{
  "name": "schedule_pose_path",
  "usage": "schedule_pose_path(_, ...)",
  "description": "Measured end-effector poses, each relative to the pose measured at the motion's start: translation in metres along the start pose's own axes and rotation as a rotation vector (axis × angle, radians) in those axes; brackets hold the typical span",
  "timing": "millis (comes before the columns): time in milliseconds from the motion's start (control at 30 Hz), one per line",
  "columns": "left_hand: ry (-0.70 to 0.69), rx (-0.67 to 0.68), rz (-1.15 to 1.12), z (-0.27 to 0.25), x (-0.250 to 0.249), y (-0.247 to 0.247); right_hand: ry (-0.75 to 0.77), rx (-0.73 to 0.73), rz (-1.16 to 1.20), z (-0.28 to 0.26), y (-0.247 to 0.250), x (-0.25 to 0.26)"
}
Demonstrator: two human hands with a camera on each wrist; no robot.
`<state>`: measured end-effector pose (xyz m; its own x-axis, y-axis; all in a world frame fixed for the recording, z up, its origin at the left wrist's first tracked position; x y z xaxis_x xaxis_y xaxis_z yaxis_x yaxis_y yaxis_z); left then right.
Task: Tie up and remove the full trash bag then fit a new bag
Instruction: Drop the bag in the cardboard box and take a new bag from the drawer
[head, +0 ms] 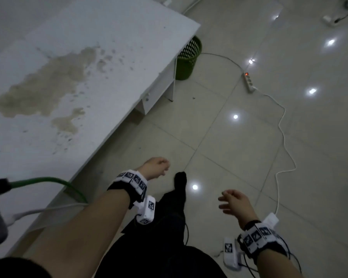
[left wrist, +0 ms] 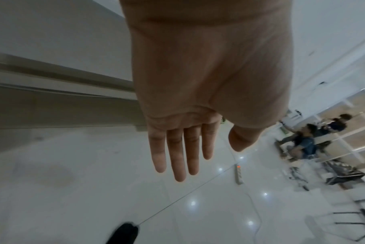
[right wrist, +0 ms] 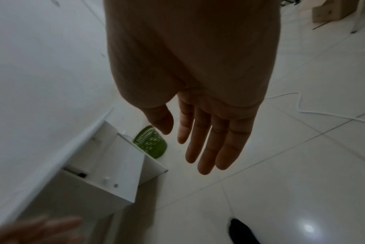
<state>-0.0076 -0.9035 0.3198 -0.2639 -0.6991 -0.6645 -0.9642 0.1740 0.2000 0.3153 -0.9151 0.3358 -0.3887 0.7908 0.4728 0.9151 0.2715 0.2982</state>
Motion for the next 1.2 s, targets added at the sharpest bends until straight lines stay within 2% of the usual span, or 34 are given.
schedule_pose_path(100, -0.099, -0.027, -0.024, 0.064, -0.079, 0.004, -0.146, -0.009, -0.096, 0.048, 0.038, -0.005)
schedule_pose_path(200, -0.148, -0.066, -0.077, 0.119, -0.145, 0.018, -0.286, 0.002, -0.216, 0.085, 0.073, 0.019)
schedule_pose_path(300, -0.144, -0.111, -0.139, 0.16, -0.178, 0.027, -0.238, -0.001, -0.297, 0.119, 0.095, 0.076)
schedule_pose_path(400, -0.069, -0.13, -0.176, 0.189, -0.173, 0.026, -0.104, 0.044, -0.315, 0.147, 0.092, 0.161)
schedule_pose_path(500, 0.038, -0.169, -0.186, 0.207, -0.144, 0.024, 0.043, 0.13, -0.395, 0.18, 0.069, 0.256)
schedule_pose_path(667, 0.215, -0.371, -0.272, 0.223, -0.101, 0.037, 0.251, 0.344, -0.507, 0.244, 0.006, 0.397)
schedule_pose_path(800, 0.213, -0.658, -0.349, 0.217, -0.112, 0.066, 0.352, 0.476, -0.69, 0.292, -0.049, 0.481)
schedule_pose_path(867, 0.131, -0.848, -0.419, 0.209, -0.132, 0.088, 0.424, 0.531, -0.767, 0.313, -0.08, 0.508)
schedule_pose_path(967, -0.062, -1.15, -0.443, 0.187, -0.172, 0.12, 0.545, 0.629, -0.783, 0.333, -0.135, 0.536)
schedule_pose_path(1100, -0.38, -1.59, -0.276, 0.155, -0.217, 0.151, 0.66, 0.749, -0.708, 0.344, -0.217, 0.552)
schedule_pose_path(1133, -0.412, -1.694, -0.216, 0.153, -0.217, 0.158, 0.652, 0.778, -0.701, 0.348, -0.235, 0.55)
schedule_pose_path(1200, -0.377, -1.821, -0.12, 0.164, -0.205, 0.168, 0.626, 0.828, -0.673, 0.355, -0.259, 0.545)
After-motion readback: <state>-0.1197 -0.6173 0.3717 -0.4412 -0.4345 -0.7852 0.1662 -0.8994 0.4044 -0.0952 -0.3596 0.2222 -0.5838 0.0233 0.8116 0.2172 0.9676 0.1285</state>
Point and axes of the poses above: each hand's wrist, its own z-axis towards the middle knuckle, its own y-axis out of the back of the hand, x = y × z, the point moved 5 cm from there along z, towards the middle knuckle, and after that the axes turned 4 degrees about -y, right-handed, at the moved point
